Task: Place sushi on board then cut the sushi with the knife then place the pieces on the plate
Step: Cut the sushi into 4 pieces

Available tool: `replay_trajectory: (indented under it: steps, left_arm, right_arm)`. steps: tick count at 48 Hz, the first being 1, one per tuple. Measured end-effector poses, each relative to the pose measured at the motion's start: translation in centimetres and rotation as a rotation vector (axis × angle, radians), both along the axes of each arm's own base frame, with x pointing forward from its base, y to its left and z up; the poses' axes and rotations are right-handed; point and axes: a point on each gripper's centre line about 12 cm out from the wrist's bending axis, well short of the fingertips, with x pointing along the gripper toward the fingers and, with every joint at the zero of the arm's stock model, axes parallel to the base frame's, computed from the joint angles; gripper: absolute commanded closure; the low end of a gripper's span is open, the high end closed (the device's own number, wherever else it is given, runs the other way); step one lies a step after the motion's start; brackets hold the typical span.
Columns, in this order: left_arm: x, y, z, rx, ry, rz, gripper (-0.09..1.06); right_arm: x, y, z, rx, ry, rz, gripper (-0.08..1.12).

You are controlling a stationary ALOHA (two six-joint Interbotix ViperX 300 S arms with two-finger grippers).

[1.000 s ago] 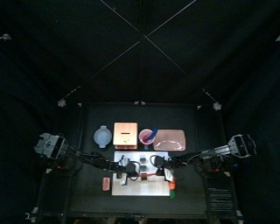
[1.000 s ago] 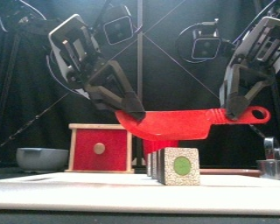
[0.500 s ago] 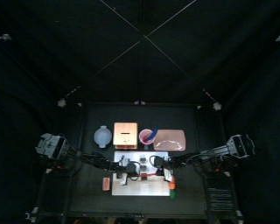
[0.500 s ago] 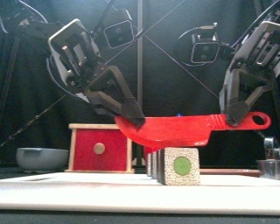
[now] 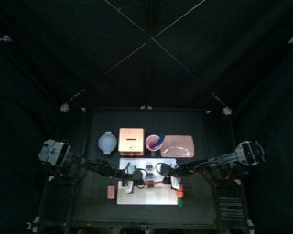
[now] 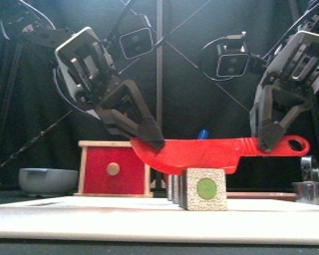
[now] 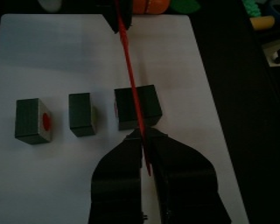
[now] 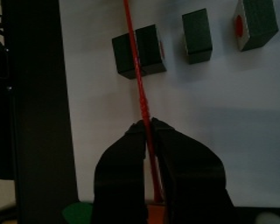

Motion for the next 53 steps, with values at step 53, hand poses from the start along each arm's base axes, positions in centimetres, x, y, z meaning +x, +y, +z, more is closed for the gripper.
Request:
replay_trajectory:
  steps: [53]
  left_arm:
    - [0.0, -1.0, -2.6, -0.038, 0.070, 0.031, 0.56]
  right_arm:
    - [0.9, 1.3, -3.1, 0.016, 0.094, 0.005, 0.76]
